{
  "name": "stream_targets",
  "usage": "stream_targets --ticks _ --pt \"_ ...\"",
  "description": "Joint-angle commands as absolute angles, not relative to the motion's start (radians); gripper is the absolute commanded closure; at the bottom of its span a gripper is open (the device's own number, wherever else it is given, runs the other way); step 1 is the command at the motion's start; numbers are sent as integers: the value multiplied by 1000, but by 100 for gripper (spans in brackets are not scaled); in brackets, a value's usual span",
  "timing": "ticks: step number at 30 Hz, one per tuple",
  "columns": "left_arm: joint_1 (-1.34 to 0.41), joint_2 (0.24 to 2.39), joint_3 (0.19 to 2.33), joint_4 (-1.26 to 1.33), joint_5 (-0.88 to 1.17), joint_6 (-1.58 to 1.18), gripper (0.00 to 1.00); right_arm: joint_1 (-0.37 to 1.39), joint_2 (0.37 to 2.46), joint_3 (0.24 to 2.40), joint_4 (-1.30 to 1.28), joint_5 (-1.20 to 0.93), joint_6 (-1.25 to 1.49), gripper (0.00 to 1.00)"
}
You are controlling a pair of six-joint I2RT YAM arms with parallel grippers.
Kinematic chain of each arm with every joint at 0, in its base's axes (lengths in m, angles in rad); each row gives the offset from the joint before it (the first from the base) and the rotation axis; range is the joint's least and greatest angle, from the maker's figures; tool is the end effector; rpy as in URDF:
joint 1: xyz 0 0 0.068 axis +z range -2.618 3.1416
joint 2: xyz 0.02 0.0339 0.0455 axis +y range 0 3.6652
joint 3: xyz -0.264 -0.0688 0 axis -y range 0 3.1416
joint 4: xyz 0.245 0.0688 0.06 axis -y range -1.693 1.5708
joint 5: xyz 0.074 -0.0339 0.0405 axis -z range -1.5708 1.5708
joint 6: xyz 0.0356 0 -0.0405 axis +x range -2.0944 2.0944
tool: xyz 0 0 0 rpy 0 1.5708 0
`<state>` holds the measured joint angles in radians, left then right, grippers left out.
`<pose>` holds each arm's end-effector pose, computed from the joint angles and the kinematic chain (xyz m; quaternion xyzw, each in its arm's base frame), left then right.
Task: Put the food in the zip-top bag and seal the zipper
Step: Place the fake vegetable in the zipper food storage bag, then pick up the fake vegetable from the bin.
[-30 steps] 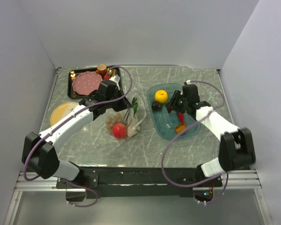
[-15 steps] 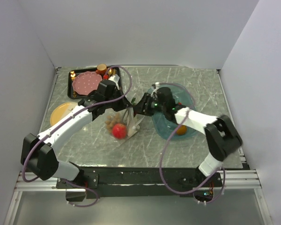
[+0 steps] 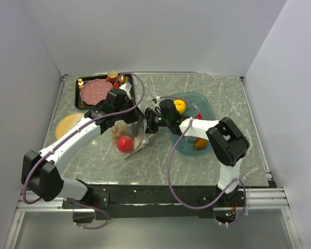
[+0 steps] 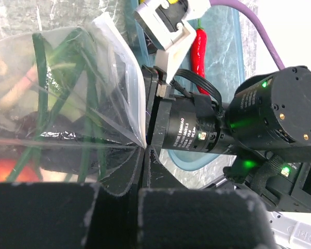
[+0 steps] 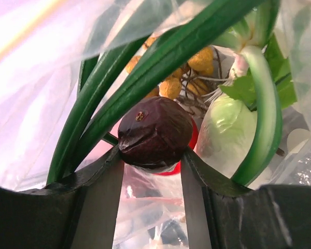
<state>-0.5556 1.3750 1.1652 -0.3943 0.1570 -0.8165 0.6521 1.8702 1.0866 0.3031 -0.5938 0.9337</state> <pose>0.2609 -0.1686 0.3181 -0.0787 0.8800 -0.3472 0.3145 0.3103 0.2619 0.1875 -0.0355 0.8308 0.5288 0.1698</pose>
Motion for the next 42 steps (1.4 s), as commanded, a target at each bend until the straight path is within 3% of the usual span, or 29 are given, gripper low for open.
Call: stream_targets --ticks 1,3,5,7,12,24,29,34,42 --pt "-555 1342 1196 -370 126 -811 99 660 1760 1057 275 -579 882 63" --pt "-555 1339 1215 -386 100 -810 99 663 1712 1014 261 -530 874 51" --pt "-555 1336 1229 -409 62 -807 99 663 1660 997 223 -506 856 48" --pt "-555 1338 1236 -419 49 -799 99 664 1608 993 181 -451 821 33" --pt "-555 1341 1238 -425 54 -796 99 666 1556 1031 68 -416 753 25" --pt "-552 1336 1223 -420 51 -781 99 652 1329 1000 -192 -169 620 29" --pt "-552 1342 1215 -408 71 -785 99 520 1253 988 -299 -37 597 30" --pt "-552 1342 1203 -391 92 -787 99 355 1383 1049 -414 53 491 30" --pt "-551 1405 1270 -460 129 -674 99 311 1633 1112 -406 201 442 31"
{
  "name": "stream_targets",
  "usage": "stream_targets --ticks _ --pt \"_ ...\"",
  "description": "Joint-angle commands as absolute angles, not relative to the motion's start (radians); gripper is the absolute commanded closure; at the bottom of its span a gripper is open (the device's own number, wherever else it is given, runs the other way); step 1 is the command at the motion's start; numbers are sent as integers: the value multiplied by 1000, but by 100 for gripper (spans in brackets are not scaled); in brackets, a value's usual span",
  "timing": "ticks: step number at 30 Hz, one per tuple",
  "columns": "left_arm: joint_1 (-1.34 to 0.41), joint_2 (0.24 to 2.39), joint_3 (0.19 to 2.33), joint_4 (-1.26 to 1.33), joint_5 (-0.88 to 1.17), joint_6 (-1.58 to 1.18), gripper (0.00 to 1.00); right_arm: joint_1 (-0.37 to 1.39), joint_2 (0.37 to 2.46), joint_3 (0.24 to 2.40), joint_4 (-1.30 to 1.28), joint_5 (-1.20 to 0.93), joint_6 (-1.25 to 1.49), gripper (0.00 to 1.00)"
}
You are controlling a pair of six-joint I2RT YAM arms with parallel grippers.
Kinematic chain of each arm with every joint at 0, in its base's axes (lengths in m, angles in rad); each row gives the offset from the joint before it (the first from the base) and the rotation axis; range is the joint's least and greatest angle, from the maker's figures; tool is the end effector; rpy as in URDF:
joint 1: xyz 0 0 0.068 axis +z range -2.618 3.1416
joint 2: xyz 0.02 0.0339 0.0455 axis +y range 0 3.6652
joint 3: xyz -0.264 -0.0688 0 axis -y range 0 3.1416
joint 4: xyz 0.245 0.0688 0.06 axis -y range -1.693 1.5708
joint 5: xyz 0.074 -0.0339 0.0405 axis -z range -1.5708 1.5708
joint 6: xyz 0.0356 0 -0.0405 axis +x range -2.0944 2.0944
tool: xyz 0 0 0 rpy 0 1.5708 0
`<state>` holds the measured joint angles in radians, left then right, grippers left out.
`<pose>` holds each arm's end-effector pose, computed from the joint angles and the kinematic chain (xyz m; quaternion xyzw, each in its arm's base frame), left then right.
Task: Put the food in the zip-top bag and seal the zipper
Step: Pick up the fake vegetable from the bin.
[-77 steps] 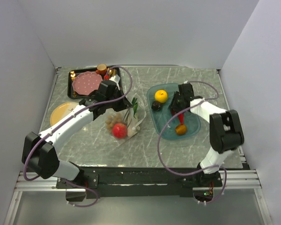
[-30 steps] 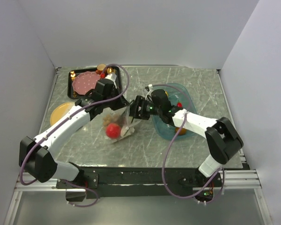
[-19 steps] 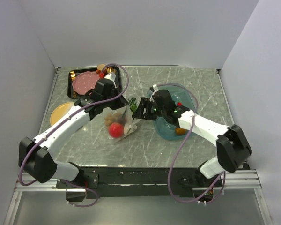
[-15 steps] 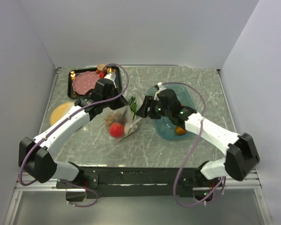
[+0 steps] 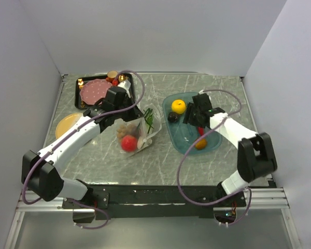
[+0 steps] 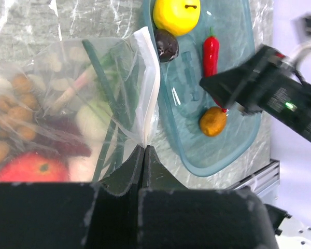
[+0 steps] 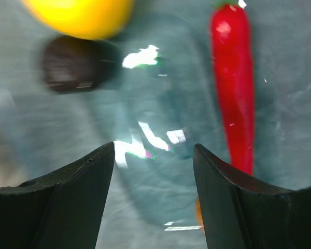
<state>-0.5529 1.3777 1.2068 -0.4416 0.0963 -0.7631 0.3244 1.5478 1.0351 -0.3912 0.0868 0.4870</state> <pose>0.2625 -0.1660 0.3271 -0.0709 0.8838 -0.3154 0.3382 0.3086 0.1005 0.2235 0.0908 0.9398 0.0914 0.3166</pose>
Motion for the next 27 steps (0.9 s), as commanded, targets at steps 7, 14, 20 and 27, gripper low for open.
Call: stream_targets --ticks 7,14,20,27 --pt "-552 1443 1290 -531 104 -614 99 284 1690 1150 -382 282 420 30" --pt "-552 1473 1267 -528 123 -606 99 265 1709 1146 -368 285 400 30" --pt "-552 1468 1258 -499 140 -629 99 244 1785 1157 -371 269 396 31" --pt "-552 1459 1282 -515 150 -627 99 221 1802 1160 -362 215 410 35"
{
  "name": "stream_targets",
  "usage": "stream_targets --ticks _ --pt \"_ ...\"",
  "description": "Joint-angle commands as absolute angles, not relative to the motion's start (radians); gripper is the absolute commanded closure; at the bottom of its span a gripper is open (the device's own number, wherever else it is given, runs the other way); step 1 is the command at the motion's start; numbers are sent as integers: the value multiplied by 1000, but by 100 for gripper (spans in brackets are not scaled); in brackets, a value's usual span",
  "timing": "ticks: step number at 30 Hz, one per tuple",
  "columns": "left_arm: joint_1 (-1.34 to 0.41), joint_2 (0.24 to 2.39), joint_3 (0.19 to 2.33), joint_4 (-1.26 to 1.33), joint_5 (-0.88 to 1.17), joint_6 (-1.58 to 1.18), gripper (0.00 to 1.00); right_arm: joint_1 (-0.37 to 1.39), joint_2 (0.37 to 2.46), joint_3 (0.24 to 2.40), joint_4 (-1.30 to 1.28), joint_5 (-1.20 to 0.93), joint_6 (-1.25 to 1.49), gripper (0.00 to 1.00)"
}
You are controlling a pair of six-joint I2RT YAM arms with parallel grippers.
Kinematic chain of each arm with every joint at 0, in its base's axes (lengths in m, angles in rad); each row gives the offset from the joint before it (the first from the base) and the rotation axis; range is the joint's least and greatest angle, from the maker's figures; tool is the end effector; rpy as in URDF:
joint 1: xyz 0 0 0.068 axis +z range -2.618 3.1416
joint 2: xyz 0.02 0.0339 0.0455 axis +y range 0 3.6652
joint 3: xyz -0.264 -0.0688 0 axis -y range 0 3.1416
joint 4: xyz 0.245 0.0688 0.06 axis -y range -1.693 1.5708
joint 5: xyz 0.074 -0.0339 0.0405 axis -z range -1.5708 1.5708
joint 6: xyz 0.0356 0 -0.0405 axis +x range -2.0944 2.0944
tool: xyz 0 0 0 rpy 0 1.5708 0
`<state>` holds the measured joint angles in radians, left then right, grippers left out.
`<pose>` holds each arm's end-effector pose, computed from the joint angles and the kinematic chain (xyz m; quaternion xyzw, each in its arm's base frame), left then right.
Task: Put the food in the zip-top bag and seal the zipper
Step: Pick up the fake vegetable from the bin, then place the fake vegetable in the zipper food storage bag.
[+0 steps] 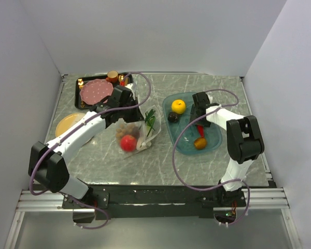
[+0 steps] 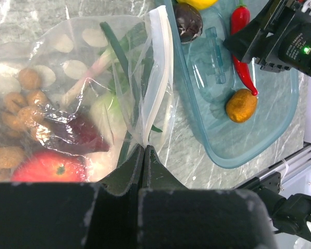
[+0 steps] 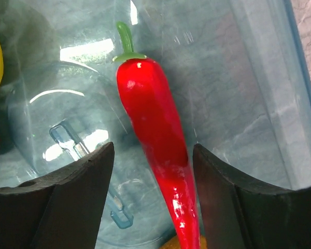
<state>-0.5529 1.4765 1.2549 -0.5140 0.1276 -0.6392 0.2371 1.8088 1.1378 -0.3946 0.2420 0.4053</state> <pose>0.2771 -0.1763 0.3077 -0.0135 0.9125 -0.2754 0.3022 0.3558 0.0772 0.1697 0.1108 0.9553 -0.0326 0.2723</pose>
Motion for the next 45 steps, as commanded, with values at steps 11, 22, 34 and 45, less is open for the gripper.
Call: stream_targets --ticks 11,22,34,45 --pt "-552 1437 1258 -505 150 -647 99 209 1799 1143 -350 170 410 53" --pt "-552 1424 1243 -500 135 -661 99 210 1815 1170 -379 143 410 100" --pt "-552 1420 1272 -502 121 -683 99 287 1325 904 -66 -544 555 100" --pt "-552 1401 1255 -483 121 -703 99 495 1543 994 144 -856 646 100"
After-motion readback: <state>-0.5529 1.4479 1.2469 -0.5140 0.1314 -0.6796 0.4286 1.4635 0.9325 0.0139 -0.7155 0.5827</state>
